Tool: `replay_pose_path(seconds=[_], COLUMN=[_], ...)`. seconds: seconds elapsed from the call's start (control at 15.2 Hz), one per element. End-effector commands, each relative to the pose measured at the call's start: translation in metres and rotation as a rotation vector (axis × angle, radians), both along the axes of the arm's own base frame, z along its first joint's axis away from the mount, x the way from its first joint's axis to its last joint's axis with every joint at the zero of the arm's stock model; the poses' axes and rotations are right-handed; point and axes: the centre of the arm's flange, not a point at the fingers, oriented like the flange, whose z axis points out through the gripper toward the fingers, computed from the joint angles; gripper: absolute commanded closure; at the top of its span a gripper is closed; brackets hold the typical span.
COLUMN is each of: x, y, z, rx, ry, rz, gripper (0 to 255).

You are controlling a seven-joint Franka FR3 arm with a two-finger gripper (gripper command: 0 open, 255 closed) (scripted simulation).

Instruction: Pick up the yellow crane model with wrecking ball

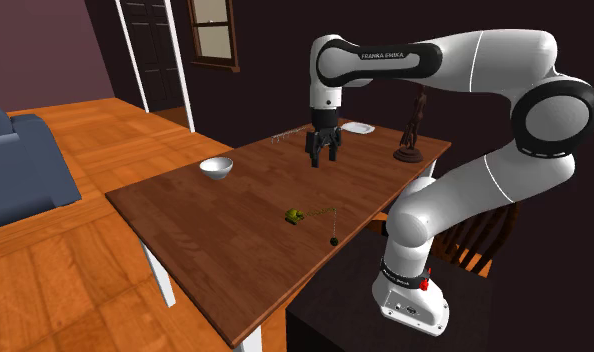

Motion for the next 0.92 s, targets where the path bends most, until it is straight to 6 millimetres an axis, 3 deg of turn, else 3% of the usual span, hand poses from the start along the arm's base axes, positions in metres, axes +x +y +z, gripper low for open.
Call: replay_pose_path(seconds=[0.0, 0.86], x=[0.000, 0.060], y=[0.000, 0.012], z=[0.000, -0.160], rx=[0.000, -0.122], ry=[0.000, 0.018], rz=[0.000, -0.035], gripper=[0, 0])
